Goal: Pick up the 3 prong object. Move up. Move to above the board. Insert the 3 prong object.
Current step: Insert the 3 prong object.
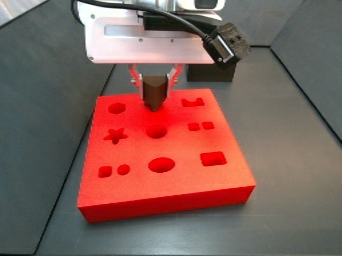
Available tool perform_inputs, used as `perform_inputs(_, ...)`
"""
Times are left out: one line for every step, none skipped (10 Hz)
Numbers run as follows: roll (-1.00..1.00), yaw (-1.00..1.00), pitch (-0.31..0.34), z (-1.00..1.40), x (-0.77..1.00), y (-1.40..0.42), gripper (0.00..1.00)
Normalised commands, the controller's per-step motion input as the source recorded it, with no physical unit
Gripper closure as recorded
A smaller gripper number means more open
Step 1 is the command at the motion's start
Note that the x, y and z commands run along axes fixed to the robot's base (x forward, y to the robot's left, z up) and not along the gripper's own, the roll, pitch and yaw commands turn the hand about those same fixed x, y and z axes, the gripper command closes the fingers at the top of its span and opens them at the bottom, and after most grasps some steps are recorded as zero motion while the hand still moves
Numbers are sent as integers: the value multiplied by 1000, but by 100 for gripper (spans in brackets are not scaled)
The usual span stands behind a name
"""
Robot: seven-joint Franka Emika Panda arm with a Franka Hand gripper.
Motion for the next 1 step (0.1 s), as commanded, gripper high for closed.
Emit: perform_inputs(0,0,0,0,0,0,100)
